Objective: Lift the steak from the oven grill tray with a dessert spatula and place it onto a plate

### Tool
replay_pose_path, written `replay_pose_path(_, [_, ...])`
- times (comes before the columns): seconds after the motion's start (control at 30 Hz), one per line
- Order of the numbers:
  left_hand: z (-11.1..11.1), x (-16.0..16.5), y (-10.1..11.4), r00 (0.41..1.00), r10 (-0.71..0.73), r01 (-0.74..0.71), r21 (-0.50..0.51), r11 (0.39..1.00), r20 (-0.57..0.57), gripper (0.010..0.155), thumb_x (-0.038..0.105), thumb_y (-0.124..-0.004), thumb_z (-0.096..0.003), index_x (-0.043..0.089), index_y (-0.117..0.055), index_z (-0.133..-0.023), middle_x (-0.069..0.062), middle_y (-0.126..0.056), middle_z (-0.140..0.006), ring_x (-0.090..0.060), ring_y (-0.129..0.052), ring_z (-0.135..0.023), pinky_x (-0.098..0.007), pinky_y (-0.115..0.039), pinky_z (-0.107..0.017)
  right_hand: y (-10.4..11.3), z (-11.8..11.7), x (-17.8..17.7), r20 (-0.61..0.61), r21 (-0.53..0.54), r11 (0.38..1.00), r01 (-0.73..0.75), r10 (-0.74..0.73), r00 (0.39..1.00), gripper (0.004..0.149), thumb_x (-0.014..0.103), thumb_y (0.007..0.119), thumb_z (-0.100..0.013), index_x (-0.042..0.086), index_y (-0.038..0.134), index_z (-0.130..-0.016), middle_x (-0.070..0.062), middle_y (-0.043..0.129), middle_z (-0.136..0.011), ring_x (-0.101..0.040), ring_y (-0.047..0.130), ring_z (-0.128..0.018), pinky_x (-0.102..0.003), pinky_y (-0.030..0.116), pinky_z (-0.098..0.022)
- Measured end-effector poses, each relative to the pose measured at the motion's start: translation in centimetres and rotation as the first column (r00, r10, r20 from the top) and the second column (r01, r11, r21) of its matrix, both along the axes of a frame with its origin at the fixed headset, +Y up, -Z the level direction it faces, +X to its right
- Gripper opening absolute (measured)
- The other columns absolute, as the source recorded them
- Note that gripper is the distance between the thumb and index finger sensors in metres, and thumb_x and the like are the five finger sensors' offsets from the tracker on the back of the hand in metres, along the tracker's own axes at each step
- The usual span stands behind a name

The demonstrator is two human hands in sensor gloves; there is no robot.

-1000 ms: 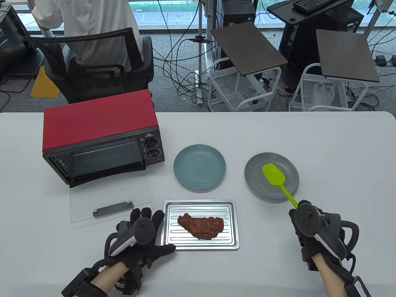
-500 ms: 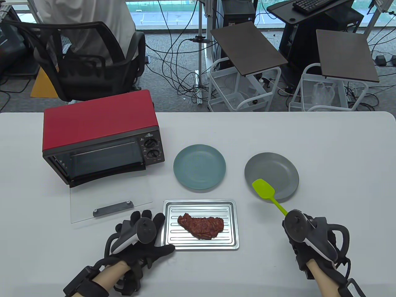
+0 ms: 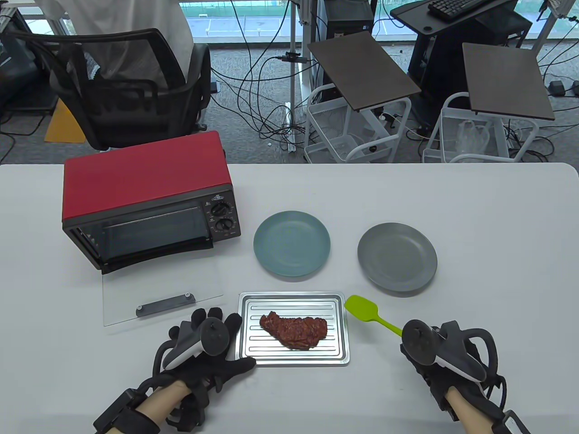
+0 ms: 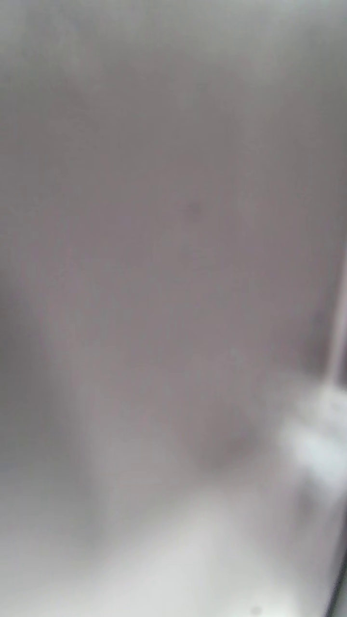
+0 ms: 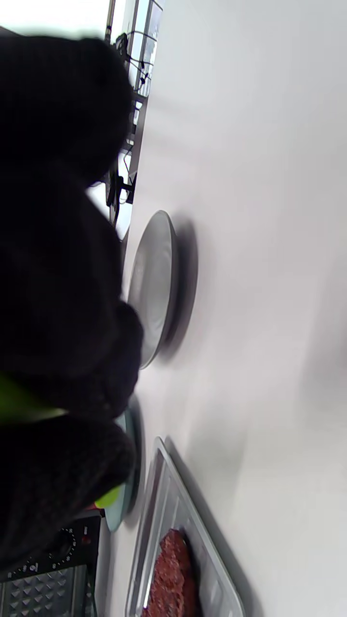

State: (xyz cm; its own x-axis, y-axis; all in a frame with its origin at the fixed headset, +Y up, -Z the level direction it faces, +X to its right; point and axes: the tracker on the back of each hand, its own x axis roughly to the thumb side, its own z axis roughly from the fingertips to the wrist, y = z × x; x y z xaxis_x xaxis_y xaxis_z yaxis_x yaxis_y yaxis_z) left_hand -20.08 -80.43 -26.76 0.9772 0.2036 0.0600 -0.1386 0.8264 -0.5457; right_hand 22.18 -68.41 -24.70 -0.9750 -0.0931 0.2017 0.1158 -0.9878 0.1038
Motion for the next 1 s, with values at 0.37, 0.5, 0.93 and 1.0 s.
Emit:
replay_pose_path(0.37, [0.0, -0.1, 0.0, 1.000, 0.007, -0.007, -0.005, 1.000, -0.007, 0.099, 0.095, -0.053, -0.0327, 0.051, 0.006, -0.100, 0.009, 0.017, -0.112, -0.032, 0.017, -0.109, -0.076, -0.003, -0.067, -1.7, -0.8, -2.0, -0.133, -0.100, 0.990, -0.102, 0.088, 0.987, 0.042, 0.044, 0.088, -0.042, 0.017, 0.088, -0.074, 0.000, 0.097, -0.040, -0.016, 0.093, -0.013, -0.043, 0.087, -0.025])
replay_pose_path(0.5, [-0.1, -0.1, 0.0, 1.000, 0.008, -0.009, -0.010, 1.000, -0.006, 0.099, 0.094, -0.053, -0.0337, 0.051, 0.006, -0.100, 0.009, 0.018, -0.112, -0.032, 0.018, -0.109, -0.076, -0.002, -0.067, -1.7, -1.2, -2.4, -0.154, -0.107, 0.989, -0.107, 0.090, 0.984, 0.042, 0.043, 0.090, -0.041, 0.017, 0.089, -0.073, 0.000, 0.097, -0.040, -0.016, 0.093, -0.013, -0.043, 0.087, -0.025])
replay_pose_path(0.93, [-0.2, -0.3, 0.1, 1.000, 0.016, -0.016, -0.018, 1.000, -0.005, 0.098, 0.093, -0.055, -0.0339, 0.052, 0.004, -0.100, 0.010, 0.017, -0.112, -0.032, 0.017, -0.109, -0.076, -0.003, -0.067, -2.3, -2.4, -3.5, -0.196, -0.127, 0.987, -0.096, 0.070, 0.978, 0.041, 0.042, 0.091, -0.040, 0.018, 0.089, -0.073, 0.000, 0.097, -0.040, -0.016, 0.093, -0.013, -0.044, 0.087, -0.026])
replay_pose_path(1.0, [-0.2, -0.3, 0.1, 1.000, 0.017, -0.017, -0.019, 1.000, -0.005, 0.098, 0.093, -0.055, -0.0341, 0.052, 0.004, -0.100, 0.010, 0.017, -0.112, -0.032, 0.017, -0.109, -0.076, -0.002, -0.067, -2.6, -2.5, -3.6, -0.205, -0.122, 0.989, -0.088, 0.062, 0.977, 0.041, 0.041, 0.091, -0.040, 0.018, 0.089, -0.073, -0.001, 0.097, -0.040, -0.017, 0.093, -0.014, -0.044, 0.087, -0.027])
